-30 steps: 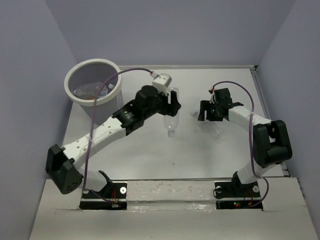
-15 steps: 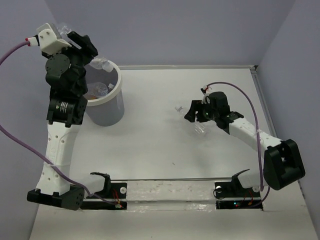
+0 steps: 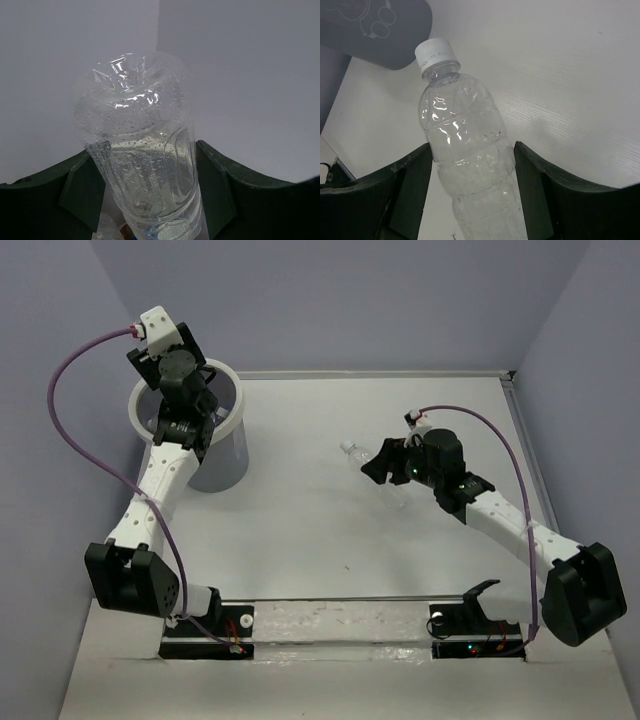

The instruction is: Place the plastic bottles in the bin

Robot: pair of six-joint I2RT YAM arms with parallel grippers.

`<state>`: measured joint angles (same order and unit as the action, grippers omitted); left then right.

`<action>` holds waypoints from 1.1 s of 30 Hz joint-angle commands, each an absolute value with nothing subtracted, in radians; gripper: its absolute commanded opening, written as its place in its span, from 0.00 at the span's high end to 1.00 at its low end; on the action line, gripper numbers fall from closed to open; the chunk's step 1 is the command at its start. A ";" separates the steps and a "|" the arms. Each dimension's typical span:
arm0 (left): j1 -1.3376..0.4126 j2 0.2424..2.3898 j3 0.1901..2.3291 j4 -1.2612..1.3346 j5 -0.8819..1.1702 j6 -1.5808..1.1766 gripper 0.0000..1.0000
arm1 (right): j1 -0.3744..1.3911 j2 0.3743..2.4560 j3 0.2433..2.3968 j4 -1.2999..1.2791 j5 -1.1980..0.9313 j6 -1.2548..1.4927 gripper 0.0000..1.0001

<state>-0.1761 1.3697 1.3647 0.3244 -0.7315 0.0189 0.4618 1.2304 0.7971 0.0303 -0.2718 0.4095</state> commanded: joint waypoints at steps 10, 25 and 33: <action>-0.175 1.318 1.190 0.602 -0.718 0.023 0.01 | 0.592 1.201 0.963 0.196 -0.285 0.472 0.60; -0.175 0.995 1.275 0.152 -0.382 -0.329 0.01 | 0.778 1.525 1.346 0.462 -0.245 0.515 0.60; -0.175 0.640 1.172 -0.049 -0.103 -0.459 0.01 | 0.825 1.742 1.655 0.572 -0.244 0.515 0.61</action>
<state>-0.1761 0.7795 1.1973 0.0593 -0.2661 -0.3641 0.8082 1.6802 1.4757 0.4122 -0.2604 0.5098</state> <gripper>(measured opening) 0.989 0.676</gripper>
